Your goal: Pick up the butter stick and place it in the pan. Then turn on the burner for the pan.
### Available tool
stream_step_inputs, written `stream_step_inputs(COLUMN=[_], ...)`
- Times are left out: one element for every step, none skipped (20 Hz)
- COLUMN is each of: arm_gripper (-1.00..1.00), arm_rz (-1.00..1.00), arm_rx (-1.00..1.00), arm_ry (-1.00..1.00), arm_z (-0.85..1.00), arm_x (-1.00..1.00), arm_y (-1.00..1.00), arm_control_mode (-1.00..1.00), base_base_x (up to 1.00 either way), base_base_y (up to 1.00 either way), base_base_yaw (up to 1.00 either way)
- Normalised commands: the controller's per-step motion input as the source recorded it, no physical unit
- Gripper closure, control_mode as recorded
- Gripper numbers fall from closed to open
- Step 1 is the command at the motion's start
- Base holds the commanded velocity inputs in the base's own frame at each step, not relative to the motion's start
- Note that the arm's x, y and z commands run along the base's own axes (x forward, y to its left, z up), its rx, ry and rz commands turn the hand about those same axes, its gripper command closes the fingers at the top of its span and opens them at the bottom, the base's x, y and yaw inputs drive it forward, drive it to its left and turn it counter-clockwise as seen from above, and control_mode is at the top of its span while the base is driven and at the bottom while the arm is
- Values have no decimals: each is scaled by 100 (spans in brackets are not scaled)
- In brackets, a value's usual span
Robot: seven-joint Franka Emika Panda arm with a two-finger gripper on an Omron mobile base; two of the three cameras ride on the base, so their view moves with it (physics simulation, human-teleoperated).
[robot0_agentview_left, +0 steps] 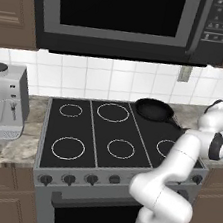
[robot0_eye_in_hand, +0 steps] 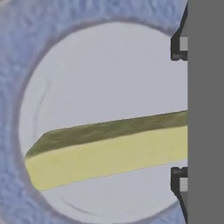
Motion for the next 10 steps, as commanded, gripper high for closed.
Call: stream_step_inputs(arm_gripper=[-100, -100, 100, 100, 100, 100, 100, 100, 100, 100], arm_rz=[0, 0, 0, 0, 0, 0, 0, 0, 0, 0], arm_rx=[0, 0, 0, 0, 0, 0, 0, 0, 0, 0], arm_ry=[5, 4, 5, 8, 7, 0, 0, 0, 0, 0], arm_z=[-16, -16, -12, -7, 0, 0, 0, 0, 0, 0], arm_x=[0, 0, 0, 0, 0, 0, 0, 0, 0, 0], arm_y=[0, 0, 0, 0, 0, 0, 0, 0, 0, 0], arm_control_mode=[-100, -100, -100, -100, -100, -100, -100, -100, -100, -100], base_base_x=[0, 0, 0, 0, 0, 0, 0, 0, 0, 0], base_base_y=[0, 0, 0, 0, 0, 0, 0, 0, 0, 0], base_base_yaw=[0, 0, 0, 0, 0, 0, 0, 0, 0, 0])
